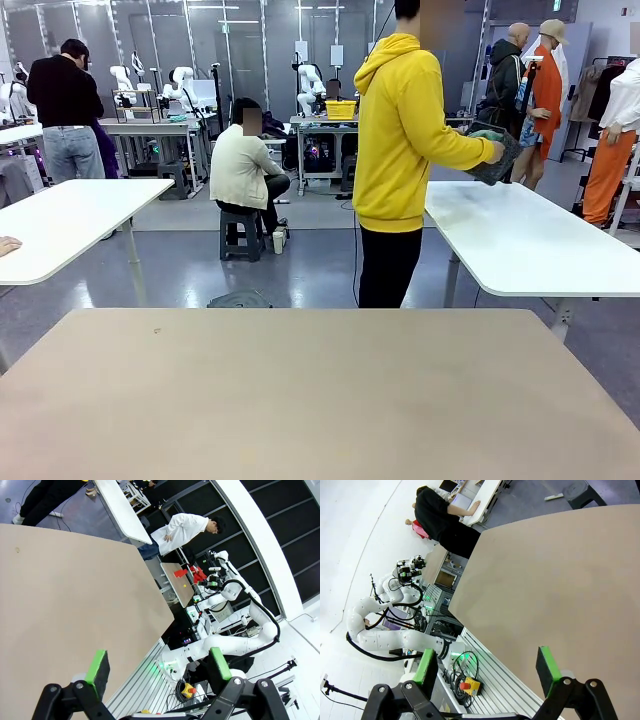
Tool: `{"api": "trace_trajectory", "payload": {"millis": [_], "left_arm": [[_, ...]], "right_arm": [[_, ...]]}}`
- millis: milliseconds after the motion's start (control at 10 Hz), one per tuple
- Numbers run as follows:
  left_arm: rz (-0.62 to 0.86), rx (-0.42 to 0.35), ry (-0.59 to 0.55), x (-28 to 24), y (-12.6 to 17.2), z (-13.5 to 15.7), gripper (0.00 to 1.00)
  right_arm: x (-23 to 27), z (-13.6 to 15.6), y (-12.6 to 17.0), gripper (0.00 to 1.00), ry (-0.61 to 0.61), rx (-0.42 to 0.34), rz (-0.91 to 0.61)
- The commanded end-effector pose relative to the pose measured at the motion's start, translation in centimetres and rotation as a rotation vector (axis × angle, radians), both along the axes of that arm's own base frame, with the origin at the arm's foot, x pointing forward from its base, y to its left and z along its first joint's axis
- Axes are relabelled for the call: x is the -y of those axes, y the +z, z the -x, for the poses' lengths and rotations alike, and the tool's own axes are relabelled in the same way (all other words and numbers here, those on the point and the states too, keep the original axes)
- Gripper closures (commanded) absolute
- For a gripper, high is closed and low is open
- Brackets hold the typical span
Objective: Fold the towels and place them in the basket.
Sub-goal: When a person lays out a Towel with hook on the table, fold it in half twice.
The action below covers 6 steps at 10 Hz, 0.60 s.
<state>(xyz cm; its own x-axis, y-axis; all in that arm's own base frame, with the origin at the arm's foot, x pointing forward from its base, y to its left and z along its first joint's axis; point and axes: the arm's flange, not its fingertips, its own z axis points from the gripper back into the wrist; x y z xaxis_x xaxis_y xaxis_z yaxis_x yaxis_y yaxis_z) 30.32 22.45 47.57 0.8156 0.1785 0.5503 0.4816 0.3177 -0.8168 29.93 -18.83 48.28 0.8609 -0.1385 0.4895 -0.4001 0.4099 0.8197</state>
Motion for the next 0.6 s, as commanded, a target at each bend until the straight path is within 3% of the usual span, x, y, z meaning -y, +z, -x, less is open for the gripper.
{"api": "trace_trajectory", "payload": {"millis": [0,500], "left_arm": [[0.011,0.008,-0.009,-0.09,0.03,0.06,0.0],[0.011,0.008,-0.009,-0.09,0.03,0.06,0.0]], "right_arm": [[0.1,0.06,0.02,0.0,0.005,0.013,0.0],[0.1,0.06,0.02,0.0,0.005,0.013,0.0]]}}
